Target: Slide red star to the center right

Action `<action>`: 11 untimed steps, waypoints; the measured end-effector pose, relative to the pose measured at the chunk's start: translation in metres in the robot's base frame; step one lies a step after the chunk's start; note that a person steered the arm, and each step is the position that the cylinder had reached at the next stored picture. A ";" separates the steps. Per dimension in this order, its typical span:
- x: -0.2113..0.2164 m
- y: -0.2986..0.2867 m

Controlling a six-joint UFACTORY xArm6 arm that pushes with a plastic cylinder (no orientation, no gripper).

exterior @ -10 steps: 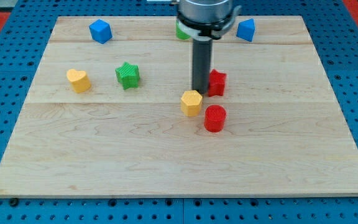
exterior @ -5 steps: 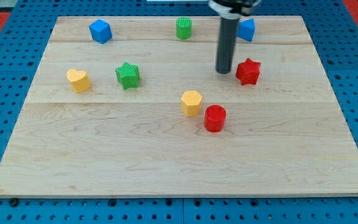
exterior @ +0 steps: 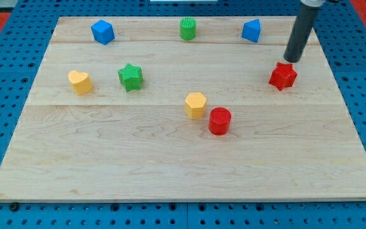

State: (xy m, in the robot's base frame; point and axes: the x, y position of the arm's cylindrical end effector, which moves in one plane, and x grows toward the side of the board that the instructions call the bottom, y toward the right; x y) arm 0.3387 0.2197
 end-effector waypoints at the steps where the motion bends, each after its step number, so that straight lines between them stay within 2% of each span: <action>1: 0.031 -0.018; 3: 0.044 -0.052; 6: 0.025 -0.054; 7: 0.007 -0.066; 9: -0.064 -0.153; 11: -0.065 -0.208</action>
